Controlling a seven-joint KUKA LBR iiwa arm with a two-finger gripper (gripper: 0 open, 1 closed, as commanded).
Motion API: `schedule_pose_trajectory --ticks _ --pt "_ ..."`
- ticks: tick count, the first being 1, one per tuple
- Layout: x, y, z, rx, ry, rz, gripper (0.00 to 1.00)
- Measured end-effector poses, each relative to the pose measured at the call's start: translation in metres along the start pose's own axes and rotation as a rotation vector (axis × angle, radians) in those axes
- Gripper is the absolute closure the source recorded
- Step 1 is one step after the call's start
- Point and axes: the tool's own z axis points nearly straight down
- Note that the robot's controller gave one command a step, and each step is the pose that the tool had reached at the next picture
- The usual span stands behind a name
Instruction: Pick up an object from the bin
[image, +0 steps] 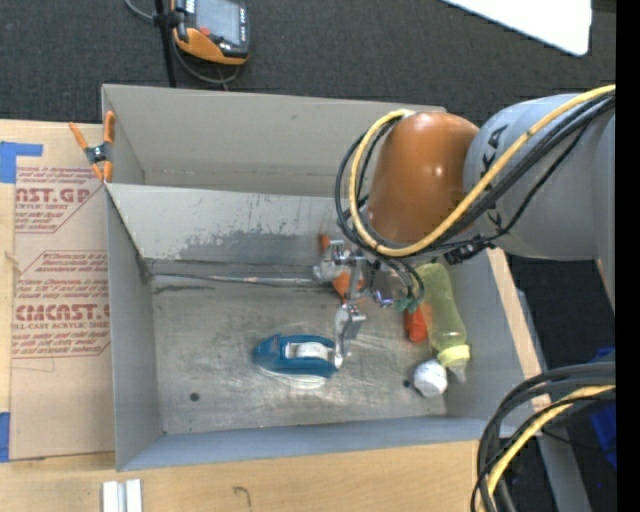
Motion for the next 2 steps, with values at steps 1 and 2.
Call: schedule_pose_trajectory --ticks 1,2 --pt "0.005 0.005 0.012 -0.001 0.0 -0.029 0.0" --pt "0.006 -0.003 0.028 -0.004 0.024 -0.097 0.0"
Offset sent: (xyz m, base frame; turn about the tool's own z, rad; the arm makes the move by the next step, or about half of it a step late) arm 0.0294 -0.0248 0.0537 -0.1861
